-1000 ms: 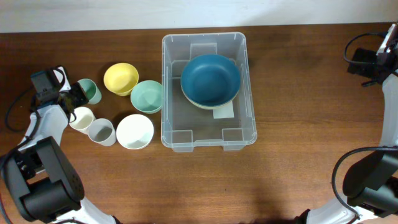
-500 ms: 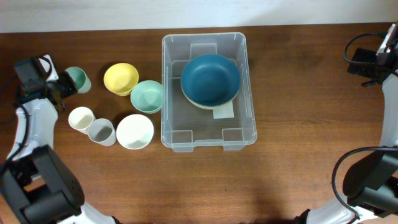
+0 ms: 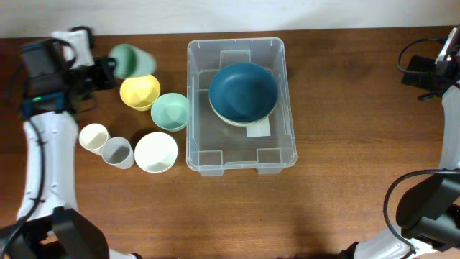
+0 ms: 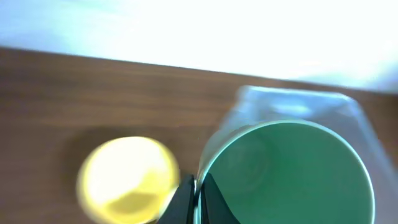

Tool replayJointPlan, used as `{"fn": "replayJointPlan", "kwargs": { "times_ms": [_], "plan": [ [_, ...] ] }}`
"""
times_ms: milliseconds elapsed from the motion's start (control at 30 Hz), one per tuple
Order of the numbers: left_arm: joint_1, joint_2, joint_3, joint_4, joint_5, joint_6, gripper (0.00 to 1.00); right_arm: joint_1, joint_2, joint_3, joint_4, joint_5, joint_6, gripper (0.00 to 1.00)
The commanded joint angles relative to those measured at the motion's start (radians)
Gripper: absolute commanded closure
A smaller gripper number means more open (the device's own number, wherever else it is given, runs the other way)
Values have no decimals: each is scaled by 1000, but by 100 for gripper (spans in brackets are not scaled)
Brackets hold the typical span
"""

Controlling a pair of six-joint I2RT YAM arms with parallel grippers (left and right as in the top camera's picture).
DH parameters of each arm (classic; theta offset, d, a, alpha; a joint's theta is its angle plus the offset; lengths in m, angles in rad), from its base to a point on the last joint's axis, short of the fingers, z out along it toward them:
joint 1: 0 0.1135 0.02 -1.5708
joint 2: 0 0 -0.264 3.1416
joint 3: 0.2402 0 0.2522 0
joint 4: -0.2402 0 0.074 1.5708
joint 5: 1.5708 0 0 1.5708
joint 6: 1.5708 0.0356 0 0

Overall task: Pack container
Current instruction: 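Lift the green cup and carry it right into the container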

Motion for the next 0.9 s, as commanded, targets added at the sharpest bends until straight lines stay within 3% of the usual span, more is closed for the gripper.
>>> {"fn": "replayJointPlan", "kwargs": {
  "times_ms": [0,133,433,867],
  "plan": [
    [-119,-22,15,-6,122,51,100,-5,-24,15,0,2,15,1],
    [-277,-21,15,-19,107,112,99,-5,-24,15,0,2,15,1],
    [-592,-18,15,-143,-132,111,100,-5,-24,15,0,2,15,1],
    [-815,72,15,-224,-358,111,100,-5,-24,15,0,2,15,1]
  ]
}}
